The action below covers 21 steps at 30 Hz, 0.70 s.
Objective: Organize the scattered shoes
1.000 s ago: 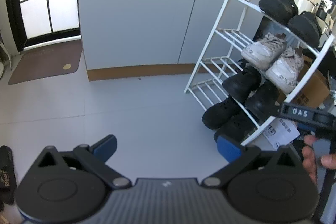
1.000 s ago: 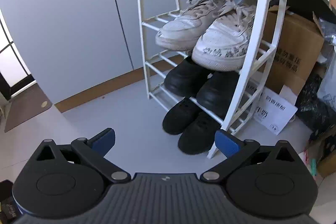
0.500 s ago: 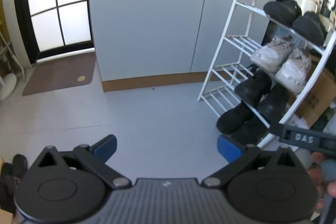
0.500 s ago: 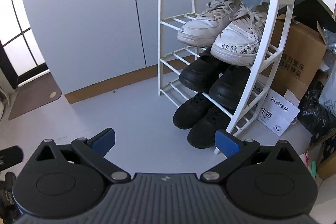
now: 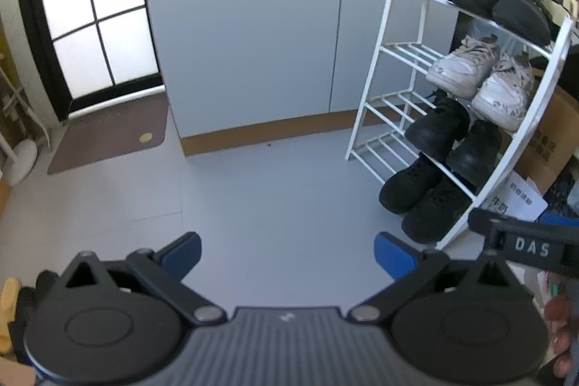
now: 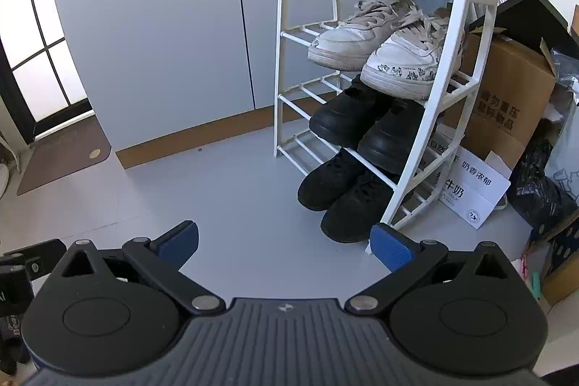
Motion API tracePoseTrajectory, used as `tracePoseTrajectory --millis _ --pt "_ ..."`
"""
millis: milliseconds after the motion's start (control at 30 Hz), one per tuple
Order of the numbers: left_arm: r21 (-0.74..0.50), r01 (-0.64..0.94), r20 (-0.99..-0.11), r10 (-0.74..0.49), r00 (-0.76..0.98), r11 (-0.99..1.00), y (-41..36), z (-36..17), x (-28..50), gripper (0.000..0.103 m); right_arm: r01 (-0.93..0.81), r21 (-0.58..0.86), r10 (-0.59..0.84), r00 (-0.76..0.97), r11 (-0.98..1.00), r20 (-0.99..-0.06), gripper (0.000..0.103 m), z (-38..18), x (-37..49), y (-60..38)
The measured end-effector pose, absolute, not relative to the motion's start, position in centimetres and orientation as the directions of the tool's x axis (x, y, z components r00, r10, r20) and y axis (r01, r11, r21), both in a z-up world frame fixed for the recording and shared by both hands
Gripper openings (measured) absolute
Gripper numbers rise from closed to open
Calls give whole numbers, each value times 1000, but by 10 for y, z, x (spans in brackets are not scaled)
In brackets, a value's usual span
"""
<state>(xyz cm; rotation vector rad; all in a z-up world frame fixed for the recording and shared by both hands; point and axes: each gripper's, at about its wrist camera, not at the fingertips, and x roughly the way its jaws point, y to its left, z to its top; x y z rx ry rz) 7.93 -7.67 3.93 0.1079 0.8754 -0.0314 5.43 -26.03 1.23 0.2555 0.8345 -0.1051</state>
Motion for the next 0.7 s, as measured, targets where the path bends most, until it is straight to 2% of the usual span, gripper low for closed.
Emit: tracePoseTrajectory --millis 133,367,700 --pt "81 78 -775 13 632 994 -77 36 73 103 178 158 -6 683 971 -731 103 6 48 -257" --pt "81 90 -797 10 604 993 -70 28 63 103 121 181 51 680 976 -731 103 -13 29 -258" --pt "104 70 -802 42 596 992 -57 22 50 103 127 147 15 703 981 -711 103 -15 12 -266"
